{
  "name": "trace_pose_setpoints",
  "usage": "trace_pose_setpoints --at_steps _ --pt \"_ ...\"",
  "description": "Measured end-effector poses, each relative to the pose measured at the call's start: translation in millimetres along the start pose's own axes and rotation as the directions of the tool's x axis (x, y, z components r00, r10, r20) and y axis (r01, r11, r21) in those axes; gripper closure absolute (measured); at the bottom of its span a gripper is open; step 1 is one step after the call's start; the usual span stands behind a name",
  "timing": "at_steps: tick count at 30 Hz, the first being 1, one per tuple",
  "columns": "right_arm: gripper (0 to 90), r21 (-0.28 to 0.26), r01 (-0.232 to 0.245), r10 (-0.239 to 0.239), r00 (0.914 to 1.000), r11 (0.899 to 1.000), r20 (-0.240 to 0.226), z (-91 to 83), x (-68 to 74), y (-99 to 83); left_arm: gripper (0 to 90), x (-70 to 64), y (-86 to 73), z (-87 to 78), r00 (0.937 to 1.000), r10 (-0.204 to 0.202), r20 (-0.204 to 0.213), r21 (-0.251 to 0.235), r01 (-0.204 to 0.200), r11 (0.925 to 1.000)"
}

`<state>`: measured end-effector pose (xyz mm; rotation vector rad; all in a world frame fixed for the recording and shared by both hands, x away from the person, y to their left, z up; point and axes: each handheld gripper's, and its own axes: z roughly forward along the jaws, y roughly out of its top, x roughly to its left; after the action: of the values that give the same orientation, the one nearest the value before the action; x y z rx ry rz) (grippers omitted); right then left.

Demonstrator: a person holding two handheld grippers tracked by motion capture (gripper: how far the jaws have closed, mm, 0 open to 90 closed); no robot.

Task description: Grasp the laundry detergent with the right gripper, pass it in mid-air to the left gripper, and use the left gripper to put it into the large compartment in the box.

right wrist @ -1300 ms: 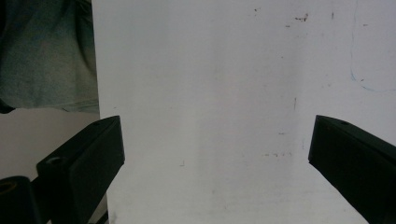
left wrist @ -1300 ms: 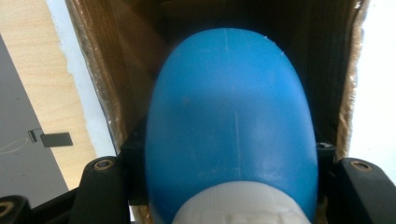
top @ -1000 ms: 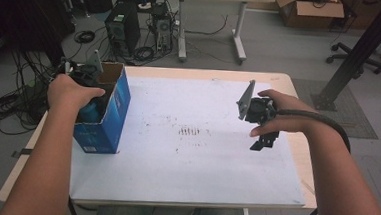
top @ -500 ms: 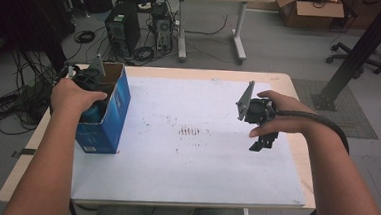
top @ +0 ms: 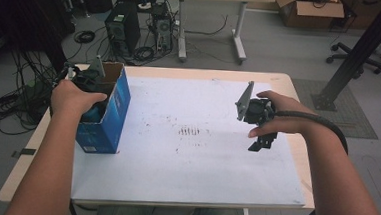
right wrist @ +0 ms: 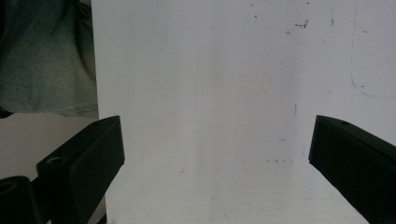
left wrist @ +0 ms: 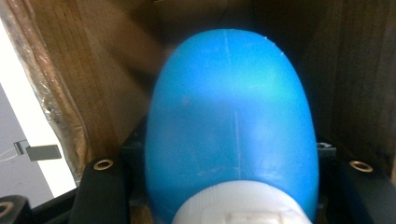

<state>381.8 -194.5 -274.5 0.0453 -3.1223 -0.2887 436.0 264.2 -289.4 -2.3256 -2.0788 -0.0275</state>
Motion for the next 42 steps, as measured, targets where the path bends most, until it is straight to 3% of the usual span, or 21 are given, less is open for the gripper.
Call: trace_pose_setpoints --at_steps 42 --pt "3.5 -0.014 -0.012 0.012 0.9998 1.0 0.013 0.1 2.0 -3.6 30.1 -3.6 -7.5 -15.5 0.9997 -0.012 -0.022 -0.042 0.011 0.9991"
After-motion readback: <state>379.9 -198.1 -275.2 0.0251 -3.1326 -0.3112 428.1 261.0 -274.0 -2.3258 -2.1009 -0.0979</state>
